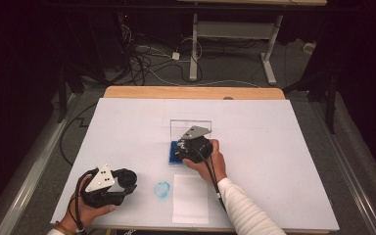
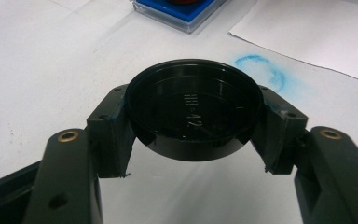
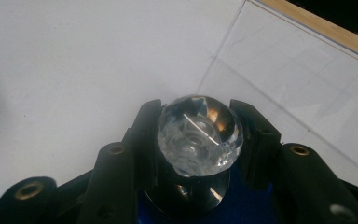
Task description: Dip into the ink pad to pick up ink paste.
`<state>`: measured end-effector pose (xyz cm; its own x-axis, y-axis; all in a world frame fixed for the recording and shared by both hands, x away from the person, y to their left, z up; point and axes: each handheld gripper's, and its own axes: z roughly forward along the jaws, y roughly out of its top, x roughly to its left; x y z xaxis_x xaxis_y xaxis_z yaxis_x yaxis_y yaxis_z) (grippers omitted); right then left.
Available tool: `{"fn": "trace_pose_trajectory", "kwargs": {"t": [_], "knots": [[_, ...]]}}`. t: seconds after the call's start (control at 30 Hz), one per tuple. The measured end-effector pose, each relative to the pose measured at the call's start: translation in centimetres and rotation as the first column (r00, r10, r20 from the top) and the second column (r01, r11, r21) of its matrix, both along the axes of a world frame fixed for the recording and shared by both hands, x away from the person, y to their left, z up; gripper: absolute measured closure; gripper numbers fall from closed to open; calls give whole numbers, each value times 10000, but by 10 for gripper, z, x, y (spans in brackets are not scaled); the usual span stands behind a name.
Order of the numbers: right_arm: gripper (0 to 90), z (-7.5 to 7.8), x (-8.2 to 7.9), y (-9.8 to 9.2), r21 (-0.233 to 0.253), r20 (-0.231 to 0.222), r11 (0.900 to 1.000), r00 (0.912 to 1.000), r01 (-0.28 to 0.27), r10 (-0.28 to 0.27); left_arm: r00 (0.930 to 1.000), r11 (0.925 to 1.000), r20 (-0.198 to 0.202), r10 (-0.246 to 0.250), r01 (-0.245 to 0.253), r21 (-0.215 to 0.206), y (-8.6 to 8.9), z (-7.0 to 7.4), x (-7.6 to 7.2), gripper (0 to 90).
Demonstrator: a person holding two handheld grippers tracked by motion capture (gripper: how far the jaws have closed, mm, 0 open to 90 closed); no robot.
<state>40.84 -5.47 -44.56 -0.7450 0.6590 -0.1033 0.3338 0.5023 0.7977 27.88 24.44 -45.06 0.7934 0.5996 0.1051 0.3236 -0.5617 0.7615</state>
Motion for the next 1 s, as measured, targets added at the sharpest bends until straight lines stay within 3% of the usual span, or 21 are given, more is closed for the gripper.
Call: {"fn": "trace_pose_trajectory", "kwargs": {"t": [0.1, 0.37, 0.53, 0.73, 1.0], "knots": [[571, 0, -1, 1, -117, 102, 9999, 9999, 9, -7, 10000, 10000, 1, -6, 6, -5, 0, 0, 0, 365], [571, 5, 2, -3, 133, -242, 9997, 9995, -201, 204, 10000, 10000, 29, 44, -44, -54, 2, 1, 0, 365], [571, 24, -3, -16, 813, 112, 9965, 9998, -193, 185, 9999, 9999, 12, 137, -137, -76, 4, 0, 1, 365], [571, 46, -17, -33, 1175, 598, 9921, 9975, -448, 380, 9999, 9999, 45, 148, -148, 0, 2, 1, 0, 365], [571, 57, -40, -45, 1323, 831, 9859, 9923, -1026, 921, 9999, 9999, 81, 134, -134, -42, 1, 1, 0, 365]]}}
